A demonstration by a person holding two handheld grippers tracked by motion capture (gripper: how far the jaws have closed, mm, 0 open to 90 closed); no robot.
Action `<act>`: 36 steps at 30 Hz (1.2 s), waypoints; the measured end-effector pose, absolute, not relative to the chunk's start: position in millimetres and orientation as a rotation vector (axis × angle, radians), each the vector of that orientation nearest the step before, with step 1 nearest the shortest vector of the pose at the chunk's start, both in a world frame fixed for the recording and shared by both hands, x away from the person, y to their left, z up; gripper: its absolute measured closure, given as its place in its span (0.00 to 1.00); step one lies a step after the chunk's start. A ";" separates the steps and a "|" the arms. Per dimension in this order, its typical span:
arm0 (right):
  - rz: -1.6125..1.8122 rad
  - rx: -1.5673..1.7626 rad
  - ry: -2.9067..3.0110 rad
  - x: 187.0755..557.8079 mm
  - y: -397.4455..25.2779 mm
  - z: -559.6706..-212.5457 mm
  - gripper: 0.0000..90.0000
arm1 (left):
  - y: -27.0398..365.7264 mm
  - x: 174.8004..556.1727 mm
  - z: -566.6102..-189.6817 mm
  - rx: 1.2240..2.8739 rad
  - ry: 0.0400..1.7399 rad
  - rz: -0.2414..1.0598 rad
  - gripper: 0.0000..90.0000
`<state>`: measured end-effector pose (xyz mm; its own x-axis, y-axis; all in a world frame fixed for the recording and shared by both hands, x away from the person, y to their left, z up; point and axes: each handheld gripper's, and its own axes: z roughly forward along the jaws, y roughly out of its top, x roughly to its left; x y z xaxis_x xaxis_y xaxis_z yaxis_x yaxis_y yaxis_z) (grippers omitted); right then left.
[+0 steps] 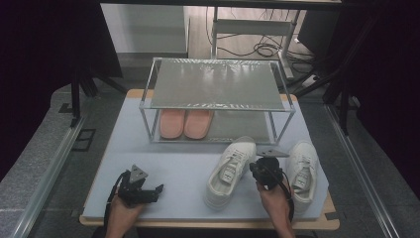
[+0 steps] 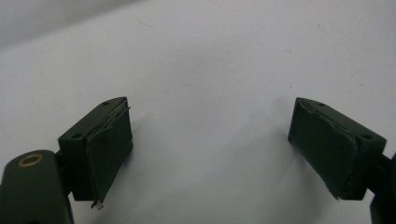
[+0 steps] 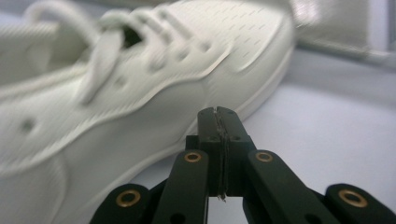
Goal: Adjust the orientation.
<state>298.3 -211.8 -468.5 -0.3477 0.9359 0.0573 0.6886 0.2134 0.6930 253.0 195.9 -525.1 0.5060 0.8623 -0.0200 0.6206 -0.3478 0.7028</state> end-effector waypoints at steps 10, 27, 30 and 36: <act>0.808 1.579 2.020 327.7 -212.3 -476.9 0.99 | 195.9 253.0 -525.1 2.090 1.208 0.471 0.15; 0.822 1.585 2.060 350.5 -215.2 -484.6 1.00 | 195.9 253.1 -525.1 2.089 1.210 0.470 0.15; 0.848 1.572 2.095 351.8 -207.7 -485.3 1.00 | 195.9 253.1 -525.2 2.089 1.210 0.471 0.15; 0.899 1.538 2.161 352.4 -193.7 -487.4 1.00 | 196.0 253.1 -525.1 2.089 1.210 0.470 0.15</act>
